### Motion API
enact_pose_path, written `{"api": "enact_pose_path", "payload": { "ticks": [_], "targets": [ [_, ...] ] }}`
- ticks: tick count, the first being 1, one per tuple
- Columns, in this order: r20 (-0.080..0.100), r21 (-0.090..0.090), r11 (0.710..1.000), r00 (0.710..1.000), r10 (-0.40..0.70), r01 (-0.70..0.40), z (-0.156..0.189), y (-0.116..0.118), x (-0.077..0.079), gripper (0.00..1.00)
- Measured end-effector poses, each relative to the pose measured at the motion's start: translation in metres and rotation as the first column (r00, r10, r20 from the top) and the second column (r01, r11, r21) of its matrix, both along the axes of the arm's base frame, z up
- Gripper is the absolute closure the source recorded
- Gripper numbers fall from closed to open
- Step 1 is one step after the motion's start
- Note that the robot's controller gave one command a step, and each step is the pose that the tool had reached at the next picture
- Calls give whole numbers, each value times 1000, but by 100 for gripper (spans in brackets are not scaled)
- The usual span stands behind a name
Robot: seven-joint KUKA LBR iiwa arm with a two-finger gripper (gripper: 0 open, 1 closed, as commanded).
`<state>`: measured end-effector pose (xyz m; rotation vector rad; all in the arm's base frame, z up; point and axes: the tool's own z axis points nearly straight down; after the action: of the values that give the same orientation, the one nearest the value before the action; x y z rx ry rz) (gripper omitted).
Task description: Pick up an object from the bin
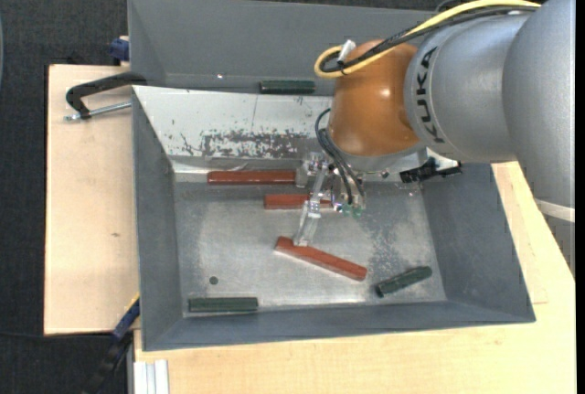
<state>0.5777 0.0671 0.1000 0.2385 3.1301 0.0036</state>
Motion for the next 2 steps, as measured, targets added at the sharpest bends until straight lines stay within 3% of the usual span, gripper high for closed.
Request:
{"api": "enact_pose_path", "payload": {
  "ticks": [1,2],
  "targets": [
    [-2,-2,985,985,-174,174,-7,-21,-4,0],
    [2,-1,1000,1000,-3,3,-7,-20,5,0]
  ]
}}
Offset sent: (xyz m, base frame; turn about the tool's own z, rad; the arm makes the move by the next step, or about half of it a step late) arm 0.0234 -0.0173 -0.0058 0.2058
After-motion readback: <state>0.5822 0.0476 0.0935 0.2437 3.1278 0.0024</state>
